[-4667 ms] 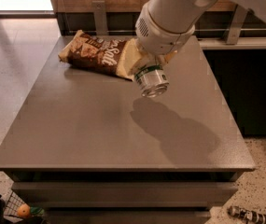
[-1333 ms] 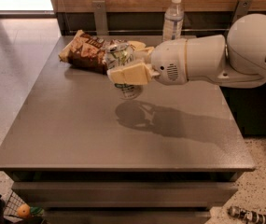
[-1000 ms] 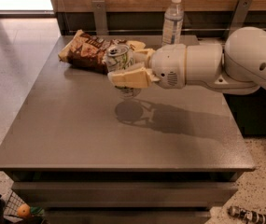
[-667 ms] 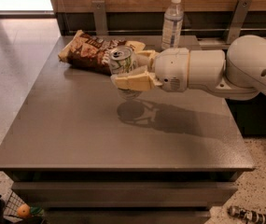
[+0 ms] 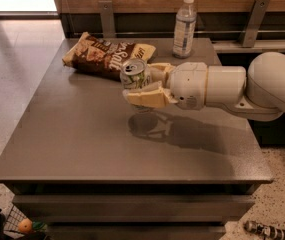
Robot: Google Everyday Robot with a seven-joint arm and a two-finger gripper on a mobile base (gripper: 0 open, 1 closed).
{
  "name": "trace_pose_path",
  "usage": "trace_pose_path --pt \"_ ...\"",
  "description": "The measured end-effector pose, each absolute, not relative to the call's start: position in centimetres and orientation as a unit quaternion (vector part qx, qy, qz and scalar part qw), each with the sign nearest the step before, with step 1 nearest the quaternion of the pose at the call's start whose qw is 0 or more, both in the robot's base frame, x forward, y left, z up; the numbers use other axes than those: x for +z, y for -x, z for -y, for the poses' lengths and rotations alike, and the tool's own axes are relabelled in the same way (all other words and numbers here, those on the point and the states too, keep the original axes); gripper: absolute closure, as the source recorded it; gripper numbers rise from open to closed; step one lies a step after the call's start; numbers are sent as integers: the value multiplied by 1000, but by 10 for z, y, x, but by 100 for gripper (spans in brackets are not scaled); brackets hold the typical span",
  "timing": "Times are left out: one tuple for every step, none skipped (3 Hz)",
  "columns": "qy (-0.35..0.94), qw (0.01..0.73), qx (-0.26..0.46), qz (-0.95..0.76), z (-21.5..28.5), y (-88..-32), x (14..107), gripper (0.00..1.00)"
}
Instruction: Place 7up can upright
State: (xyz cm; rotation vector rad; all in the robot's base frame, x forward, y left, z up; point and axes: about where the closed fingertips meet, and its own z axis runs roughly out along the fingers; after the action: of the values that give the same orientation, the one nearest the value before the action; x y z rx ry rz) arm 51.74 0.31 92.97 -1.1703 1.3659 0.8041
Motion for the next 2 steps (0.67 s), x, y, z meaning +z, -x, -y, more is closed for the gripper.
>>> trace_pose_path --pt "486 541 346 -594 -6 -509 918 100" --pt "477 530 364 -599 -15 -502 904 100"
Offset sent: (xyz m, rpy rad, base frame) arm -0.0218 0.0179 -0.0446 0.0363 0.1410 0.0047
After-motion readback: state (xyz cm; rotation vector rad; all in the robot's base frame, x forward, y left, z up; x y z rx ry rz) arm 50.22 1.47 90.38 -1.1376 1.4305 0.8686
